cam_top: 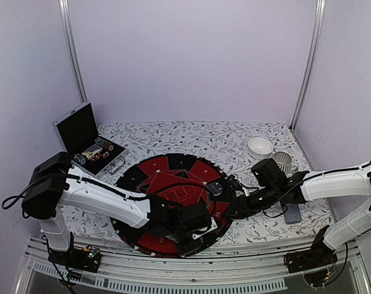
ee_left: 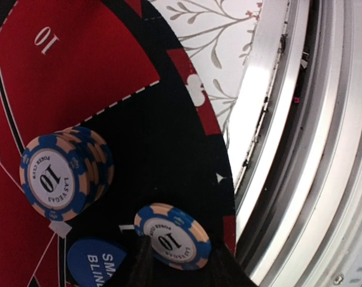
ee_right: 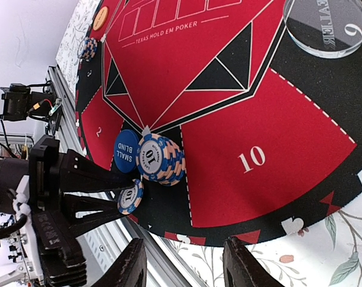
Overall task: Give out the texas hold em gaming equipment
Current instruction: Pick up the poker chip from the small blind area, then place the poker chip in the big blind area.
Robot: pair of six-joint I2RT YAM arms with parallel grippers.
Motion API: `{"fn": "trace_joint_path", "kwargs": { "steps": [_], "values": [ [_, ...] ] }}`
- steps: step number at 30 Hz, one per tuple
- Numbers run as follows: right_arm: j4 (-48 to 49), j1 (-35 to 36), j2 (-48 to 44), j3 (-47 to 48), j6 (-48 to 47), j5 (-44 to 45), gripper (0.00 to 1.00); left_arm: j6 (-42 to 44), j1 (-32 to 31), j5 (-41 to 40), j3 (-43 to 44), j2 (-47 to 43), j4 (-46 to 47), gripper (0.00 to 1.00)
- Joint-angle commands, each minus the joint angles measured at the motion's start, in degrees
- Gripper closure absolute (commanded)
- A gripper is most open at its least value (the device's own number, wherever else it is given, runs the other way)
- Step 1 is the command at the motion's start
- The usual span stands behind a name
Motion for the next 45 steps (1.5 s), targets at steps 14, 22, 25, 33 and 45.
{"fn": "trace_joint_path", "kwargs": {
  "steps": [14,22,25,33,45],
  "values": [
    [-1.59,-0.64,-0.08,2.33,-1.36,-0.22,0.54,-1.56,-0.78,-0.97,0.77,-4.56,-4.59,1.0],
    [-2.1,-0.96,-0.43,3.37,-2.21,-0.32,0.54,-13.4,4.58,-1.99,0.55,-15.58,-14.43,1.0],
    [-3.33,-1.41,-1.31,4.98,-3.6,-0.23,0.53,-24.05,10.5,-1.52,-2.63,-24.57,-18.6,1.0],
    [-10.29,-2.19,-2.79,9.04,-9.8,5.0,0.49,-51.06,27.82,2.86,-26.4,-58.42,-13.73,1.0],
    [-11.2,-2.43,-1.94,10.6,-13.33,5.33,0.47,-50.1,52.56,20.6,-41.97,-69.9,-5.99,1.0]
  ]
}}
